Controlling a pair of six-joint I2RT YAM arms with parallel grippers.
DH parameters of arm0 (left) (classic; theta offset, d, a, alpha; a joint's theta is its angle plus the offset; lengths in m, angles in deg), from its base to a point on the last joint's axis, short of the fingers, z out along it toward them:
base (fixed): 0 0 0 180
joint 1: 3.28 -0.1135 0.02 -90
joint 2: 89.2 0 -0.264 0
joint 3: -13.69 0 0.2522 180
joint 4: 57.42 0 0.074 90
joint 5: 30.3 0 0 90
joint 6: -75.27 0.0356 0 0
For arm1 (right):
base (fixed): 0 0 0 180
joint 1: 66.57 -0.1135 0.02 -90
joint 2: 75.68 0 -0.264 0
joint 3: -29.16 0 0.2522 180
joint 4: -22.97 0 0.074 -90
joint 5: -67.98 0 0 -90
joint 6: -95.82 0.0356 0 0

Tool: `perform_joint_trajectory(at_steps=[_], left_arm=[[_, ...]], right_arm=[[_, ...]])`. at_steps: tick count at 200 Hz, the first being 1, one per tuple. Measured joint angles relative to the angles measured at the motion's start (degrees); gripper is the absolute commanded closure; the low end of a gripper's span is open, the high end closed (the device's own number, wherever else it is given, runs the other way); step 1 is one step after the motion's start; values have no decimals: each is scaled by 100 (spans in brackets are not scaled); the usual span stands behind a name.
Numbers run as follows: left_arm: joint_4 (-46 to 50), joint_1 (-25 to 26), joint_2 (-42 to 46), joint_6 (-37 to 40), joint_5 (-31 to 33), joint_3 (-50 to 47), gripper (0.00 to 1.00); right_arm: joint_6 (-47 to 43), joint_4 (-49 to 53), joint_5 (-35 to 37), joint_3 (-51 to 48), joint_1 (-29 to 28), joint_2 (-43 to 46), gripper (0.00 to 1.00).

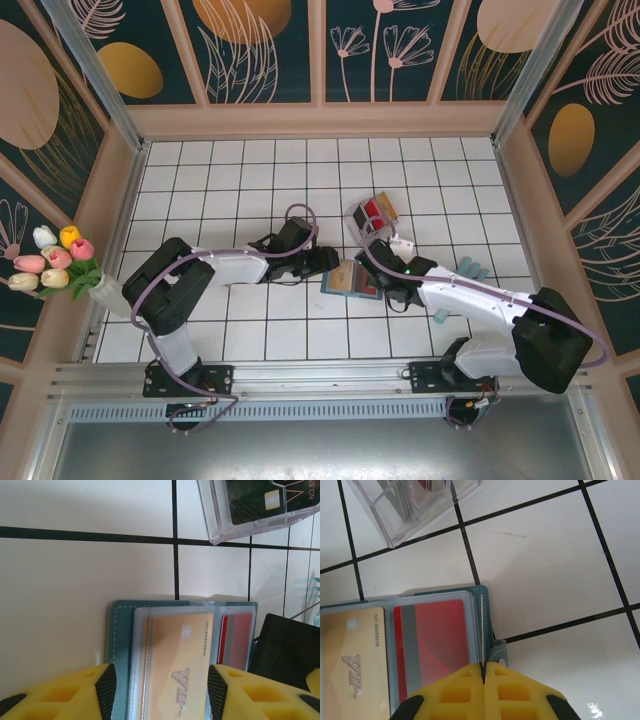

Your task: Put the credit cards into the card holder

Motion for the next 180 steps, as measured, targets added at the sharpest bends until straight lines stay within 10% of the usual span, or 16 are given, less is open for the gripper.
perform_joint_trajectory(at_steps=[180], left_arm=[[-57,20,-240,17,-109,74,48]], right_arm=[[-17,-474,-221,9,72,444,100]])
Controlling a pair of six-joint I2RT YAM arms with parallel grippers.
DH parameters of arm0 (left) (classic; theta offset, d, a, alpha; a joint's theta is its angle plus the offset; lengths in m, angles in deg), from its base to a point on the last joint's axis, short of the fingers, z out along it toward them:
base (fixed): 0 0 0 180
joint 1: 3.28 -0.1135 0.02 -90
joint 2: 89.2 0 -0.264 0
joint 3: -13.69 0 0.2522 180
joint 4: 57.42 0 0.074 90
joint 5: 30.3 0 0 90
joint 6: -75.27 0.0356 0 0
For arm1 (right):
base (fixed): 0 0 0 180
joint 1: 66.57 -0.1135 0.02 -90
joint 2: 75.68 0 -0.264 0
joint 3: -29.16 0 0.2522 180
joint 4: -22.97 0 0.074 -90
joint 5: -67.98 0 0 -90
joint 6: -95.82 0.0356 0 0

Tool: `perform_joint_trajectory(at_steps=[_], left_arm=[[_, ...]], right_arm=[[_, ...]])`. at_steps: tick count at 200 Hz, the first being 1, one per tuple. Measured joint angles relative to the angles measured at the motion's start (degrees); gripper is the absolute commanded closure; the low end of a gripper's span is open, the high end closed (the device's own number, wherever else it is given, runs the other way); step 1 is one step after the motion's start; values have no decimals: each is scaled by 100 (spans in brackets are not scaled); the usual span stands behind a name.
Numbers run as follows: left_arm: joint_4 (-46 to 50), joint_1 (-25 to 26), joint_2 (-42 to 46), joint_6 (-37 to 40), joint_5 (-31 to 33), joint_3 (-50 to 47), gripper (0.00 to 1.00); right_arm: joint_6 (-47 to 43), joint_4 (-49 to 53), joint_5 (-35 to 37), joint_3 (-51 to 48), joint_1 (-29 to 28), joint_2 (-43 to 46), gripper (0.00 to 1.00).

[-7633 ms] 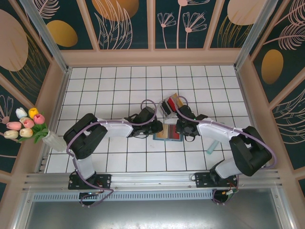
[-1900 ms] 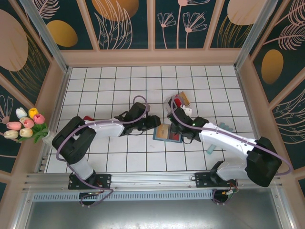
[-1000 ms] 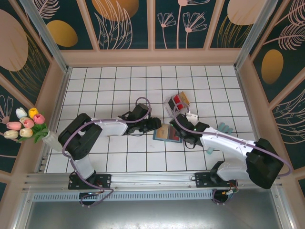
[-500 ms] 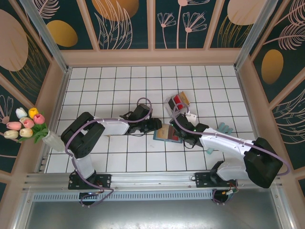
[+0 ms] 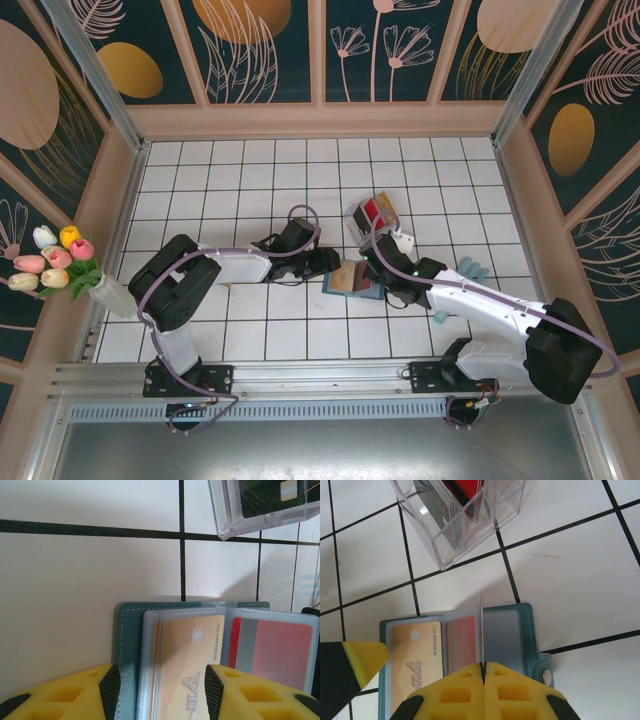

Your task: Put the credit cards into the card holder

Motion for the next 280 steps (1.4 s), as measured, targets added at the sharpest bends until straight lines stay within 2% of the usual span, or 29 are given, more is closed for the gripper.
perform_joint_trajectory(at_steps=[69,104,170,211,234,280], left_arm=[[-17,2,-2,-2,17,0,48],[22,22,155,-2,291,-103,47],[31,22,459,-7,612,-227,46],[31,22,459,-2,610,-227,46],[33,22,457,0,603,-223,47],[66,22,334,20,448,-140,47]], right_arm=[[-46,-286,-409,92,2,37,100],[-114,-610,-669,127,4,-31,100],[39,129,-33,356,103,-90,100],[42,227,125,348,111,485,100],[-17,-555,-365,-13,251,909,100],[66,-1720,-1572,-1235,833,787,100]])
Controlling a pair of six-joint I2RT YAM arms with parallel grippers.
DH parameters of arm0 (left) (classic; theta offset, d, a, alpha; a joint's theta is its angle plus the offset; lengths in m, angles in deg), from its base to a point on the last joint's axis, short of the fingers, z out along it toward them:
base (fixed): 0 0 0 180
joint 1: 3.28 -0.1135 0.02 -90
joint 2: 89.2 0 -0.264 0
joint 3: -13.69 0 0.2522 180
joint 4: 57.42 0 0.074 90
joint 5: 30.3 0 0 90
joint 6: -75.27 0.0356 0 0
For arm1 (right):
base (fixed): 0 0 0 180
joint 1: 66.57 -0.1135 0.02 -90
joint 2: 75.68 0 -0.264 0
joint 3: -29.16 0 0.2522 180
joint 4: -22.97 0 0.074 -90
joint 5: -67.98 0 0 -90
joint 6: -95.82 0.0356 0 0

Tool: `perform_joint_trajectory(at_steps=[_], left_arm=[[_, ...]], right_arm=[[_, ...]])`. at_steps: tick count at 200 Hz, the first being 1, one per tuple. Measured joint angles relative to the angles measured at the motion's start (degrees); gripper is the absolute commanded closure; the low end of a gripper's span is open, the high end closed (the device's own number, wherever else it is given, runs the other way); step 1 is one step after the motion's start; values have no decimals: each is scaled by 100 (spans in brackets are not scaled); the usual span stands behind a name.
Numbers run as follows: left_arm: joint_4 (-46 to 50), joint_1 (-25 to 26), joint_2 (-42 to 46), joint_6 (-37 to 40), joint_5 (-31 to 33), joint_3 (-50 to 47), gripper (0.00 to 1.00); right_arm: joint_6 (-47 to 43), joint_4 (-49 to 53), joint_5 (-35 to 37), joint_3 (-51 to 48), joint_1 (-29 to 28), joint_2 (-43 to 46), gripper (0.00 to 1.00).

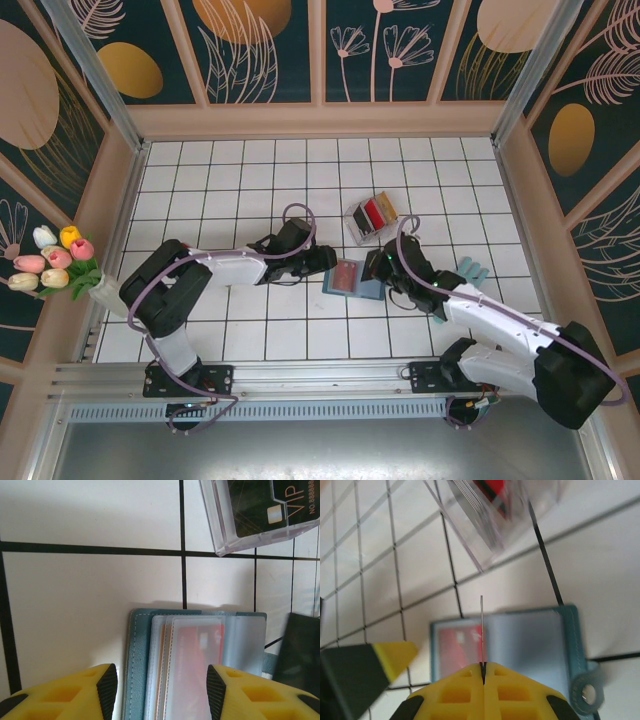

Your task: Put the credit cards into the card holder

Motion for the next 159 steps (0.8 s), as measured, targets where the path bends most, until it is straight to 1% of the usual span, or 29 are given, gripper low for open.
perform_joint_trajectory(at_steps=[26,58,100,159], left_arm=[[15,0,-85,2,-96,13,48],[52,0,-136,2,-164,17,48],[55,0,-188,2,-208,24,49],[52,0,-234,4,-297,48,53]], right_arm=[[87,-468,-487,-435,225,-7,100],[157,-1021,-876,-750,297,-22,100],[256,-1443,-1102,-874,330,-66,100],[345,-1943,-1279,-1014,330,-595,100]])
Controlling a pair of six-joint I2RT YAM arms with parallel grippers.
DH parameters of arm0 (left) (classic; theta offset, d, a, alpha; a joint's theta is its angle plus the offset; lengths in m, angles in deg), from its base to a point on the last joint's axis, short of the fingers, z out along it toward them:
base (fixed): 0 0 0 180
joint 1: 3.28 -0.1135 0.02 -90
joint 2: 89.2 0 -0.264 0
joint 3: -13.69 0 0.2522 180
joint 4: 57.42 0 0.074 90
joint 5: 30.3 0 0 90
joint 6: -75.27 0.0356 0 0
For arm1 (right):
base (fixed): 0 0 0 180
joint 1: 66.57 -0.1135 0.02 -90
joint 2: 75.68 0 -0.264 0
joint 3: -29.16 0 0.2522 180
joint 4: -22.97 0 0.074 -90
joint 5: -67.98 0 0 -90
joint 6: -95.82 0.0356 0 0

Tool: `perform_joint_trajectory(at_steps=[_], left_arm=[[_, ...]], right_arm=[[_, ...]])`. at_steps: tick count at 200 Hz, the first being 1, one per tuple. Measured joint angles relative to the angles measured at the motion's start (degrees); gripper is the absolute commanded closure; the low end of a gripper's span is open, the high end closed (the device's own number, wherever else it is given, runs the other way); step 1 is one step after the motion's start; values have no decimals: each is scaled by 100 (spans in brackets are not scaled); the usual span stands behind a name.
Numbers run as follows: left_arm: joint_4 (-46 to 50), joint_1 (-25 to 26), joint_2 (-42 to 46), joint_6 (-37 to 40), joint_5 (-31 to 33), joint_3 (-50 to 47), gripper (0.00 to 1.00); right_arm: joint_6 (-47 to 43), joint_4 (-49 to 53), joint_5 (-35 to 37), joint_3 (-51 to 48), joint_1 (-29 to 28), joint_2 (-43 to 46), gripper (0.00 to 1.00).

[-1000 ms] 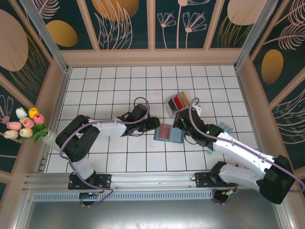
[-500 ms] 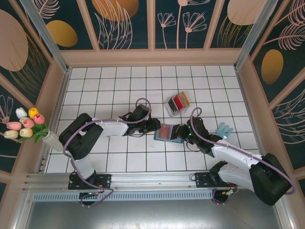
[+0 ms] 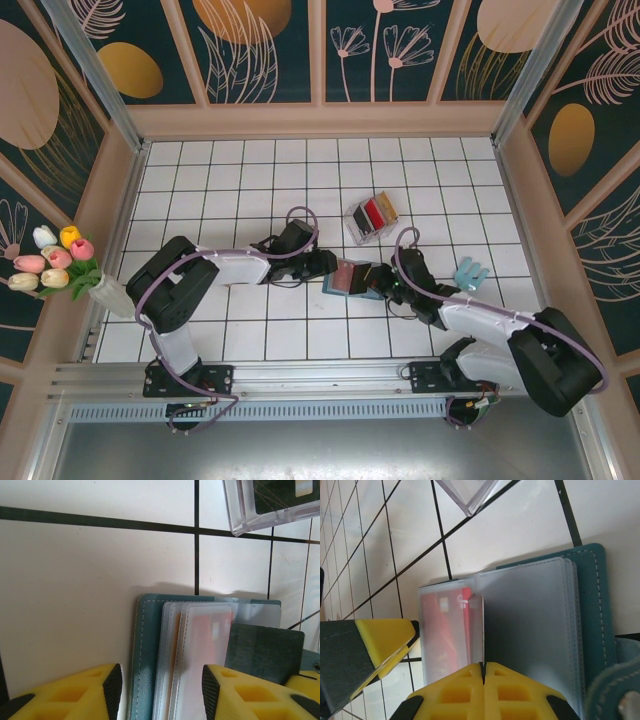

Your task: Put the credit cards into the card holder

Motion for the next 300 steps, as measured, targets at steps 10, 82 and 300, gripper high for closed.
perform_joint_trajectory(at_steps=[10,82,300], left_arm=[[-2,0,-15,-2,-9,7,54],[0,-2,-52,17,-15,17,59],[-2,-7,-96,42,2,17,68]], right_arm=[[20,-85,-42,-11,11,-48,100],[59,-428,-94,-35,44,-343,100],[-9,-461,31,348,98,-868,100]])
